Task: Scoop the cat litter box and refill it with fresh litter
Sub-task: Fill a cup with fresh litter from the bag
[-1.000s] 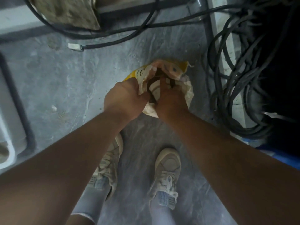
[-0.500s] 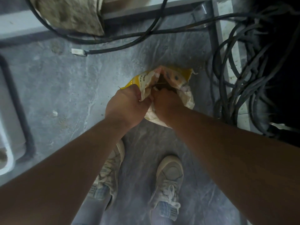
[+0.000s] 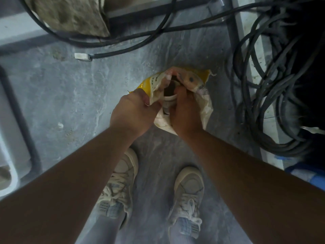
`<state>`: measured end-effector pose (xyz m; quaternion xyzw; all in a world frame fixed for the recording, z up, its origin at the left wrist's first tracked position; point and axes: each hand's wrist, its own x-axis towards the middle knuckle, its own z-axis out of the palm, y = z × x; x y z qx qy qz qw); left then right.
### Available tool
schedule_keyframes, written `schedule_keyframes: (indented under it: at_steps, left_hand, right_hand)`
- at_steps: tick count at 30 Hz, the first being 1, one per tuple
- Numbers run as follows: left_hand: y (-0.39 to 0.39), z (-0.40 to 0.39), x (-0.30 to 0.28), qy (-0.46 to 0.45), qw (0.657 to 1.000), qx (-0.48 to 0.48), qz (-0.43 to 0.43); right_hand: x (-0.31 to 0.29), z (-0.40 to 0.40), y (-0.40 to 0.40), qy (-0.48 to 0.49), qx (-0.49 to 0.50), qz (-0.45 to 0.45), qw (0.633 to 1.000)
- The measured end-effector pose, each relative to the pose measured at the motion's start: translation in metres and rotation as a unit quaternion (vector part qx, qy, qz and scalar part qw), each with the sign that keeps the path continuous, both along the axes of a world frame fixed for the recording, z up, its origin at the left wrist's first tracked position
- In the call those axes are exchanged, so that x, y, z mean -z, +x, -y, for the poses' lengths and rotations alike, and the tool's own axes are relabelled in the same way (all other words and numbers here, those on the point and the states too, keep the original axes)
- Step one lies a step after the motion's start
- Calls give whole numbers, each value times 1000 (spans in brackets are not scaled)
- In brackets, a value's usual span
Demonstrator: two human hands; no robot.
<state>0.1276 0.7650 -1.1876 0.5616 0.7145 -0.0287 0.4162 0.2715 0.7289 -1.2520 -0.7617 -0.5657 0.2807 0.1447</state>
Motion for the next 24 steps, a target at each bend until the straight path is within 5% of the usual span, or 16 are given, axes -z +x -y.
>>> schedule_keyframes:
  at_steps: [13,24]
  left_hand:
    - [1,1,-1,-10,1000,-17,17]
    - [3,36,-25,-51,997,-58,18]
  right_hand:
    - [-29,53,5,94,75,9,993]
    - [-88,107,14,80,99,-38,991]
